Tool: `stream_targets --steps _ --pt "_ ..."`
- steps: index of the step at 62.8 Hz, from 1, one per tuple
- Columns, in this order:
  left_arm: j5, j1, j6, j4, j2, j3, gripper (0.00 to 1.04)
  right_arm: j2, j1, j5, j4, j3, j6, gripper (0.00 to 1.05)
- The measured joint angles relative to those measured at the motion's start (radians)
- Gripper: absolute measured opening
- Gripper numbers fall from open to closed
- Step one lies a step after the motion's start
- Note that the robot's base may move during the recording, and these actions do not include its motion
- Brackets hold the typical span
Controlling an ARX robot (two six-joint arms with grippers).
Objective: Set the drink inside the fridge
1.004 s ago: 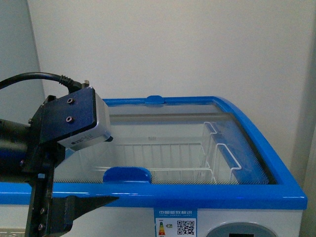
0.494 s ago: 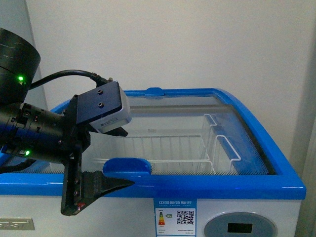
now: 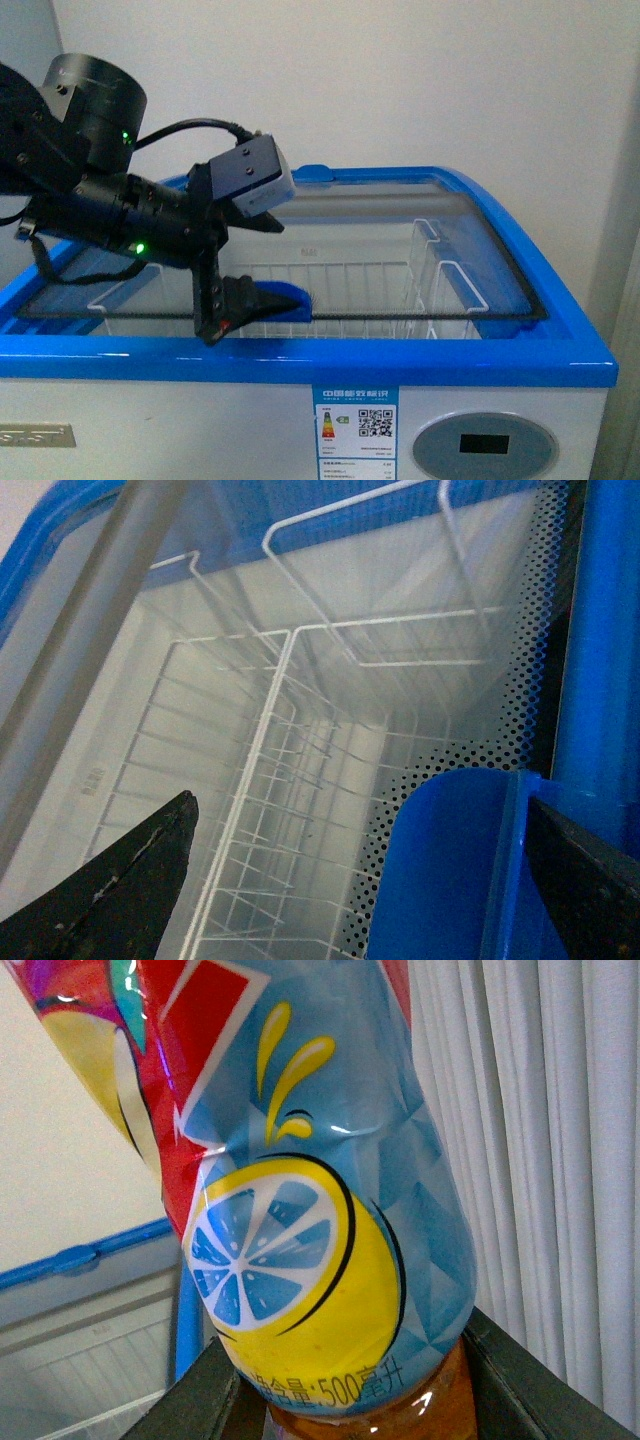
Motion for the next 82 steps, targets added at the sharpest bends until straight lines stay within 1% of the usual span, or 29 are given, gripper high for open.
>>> stream_targets --steps 14,23,28,34,39,43,49,51,53,57,62,63,64,65,70,72,74,75,76,77,79,82 --pt "-0.101 0.006 -0.025 0.013 0.146 0.258 0.97 0.0 0.0 0.0 0.0 0.0 0.0 0.42" --pt "-0.211 0.019 -0.063 0.011 0.299 0.515 0.97 0.0 0.0 0.0 0.0 0.0 0.0 0.42" --pt "-0.256 0.019 -0.08 0.014 0.345 0.589 0.97 0.0 0.0 0.0 0.0 0.0 0.0 0.42" --pt "-0.345 0.018 -0.123 0.085 0.415 0.685 0.97 0.0 0.0 0.0 0.0 0.0 0.0 0.42" --pt "-0.439 0.019 -0.174 0.174 0.438 0.698 0.97 0.0 0.0 0.0 0.0 0.0 0.0 0.42" --pt "-0.446 0.021 -0.223 0.229 0.432 0.671 0.97 0.0 0.0 0.002 0.0 0.0 0.0 0.42" --pt "-0.476 0.022 -0.313 0.327 0.372 0.554 0.97 0.0 0.0 -0.002 0.0 0.0 0.0 0.42" --pt "-0.485 0.024 -0.384 0.373 0.307 0.446 0.97 0.0 0.0 -0.003 0.0 0.0 0.0 0.42" --pt "-0.483 0.025 -0.438 0.38 0.238 0.346 0.97 0.0 0.0 -0.002 0.0 0.0 0.0 0.42" --pt "-0.463 0.026 -0.524 0.412 0.14 0.206 0.97 0.0 0.0 0.0 0.0 0.0 0.0 0.42" --pt "-0.43 0.03 -0.698 0.455 -0.042 -0.037 0.97 0.0 0.0 -0.001 0.0 0.0 0.0 0.42" --pt "-0.426 0.03 -0.708 0.462 -0.065 -0.069 0.97 0.0 0.0 -0.002 0.0 0.0 0.0 0.42" --pt "-0.418 0.032 -0.76 0.479 -0.115 -0.134 0.97 0.0 0.0 -0.002 0.0 0.0 0.0 0.42" --pt "-0.412 0.032 -0.77 0.486 -0.139 -0.167 0.97 0.0 0.0 -0.003 0.0 0.0 0.0 0.42" --pt "-0.385 0.044 -0.895 0.485 -0.32 -0.387 0.97 0.0 0.0 -0.002 0.0 0.0 0.0 0.42" --pt "-0.448 0.045 -0.943 0.526 -0.396 -0.491 0.93 0.0 0.0 -0.001 0.0 0.0 0.0 0.42" --pt "-0.579 0.05 -0.991 0.65 -0.488 -0.634 0.87 0.0 0.0 0.003 0.0 0.0 0.0 0.42" --pt "-0.65 0.064 -1.028 0.738 -0.557 -0.741 0.81 0.0 0.0 0.003 0.0 0.0 0.0 0.42" --pt "-0.684 0.078 -1.043 0.784 -0.605 -0.809 0.78 0.0 0.0 0.001 0.0 0.0 0.0 0.42" --pt "-0.697 0.097 -1.054 0.82 -0.658 -0.879 0.74 0.004 -0.004 -0.016 -0.01 0.002 -0.005 0.42" --pt "-0.68 0.146 -1.075 0.835 -0.768 -1.007 0.67 0.05 -0.063 -0.178 -0.22 0.089 -0.065 0.42" --pt "-0.683 0.192 -1.097 0.789 -0.944 -1.179 0.56 0.114 -0.122 -0.364 -0.492 0.221 -0.181 0.41"
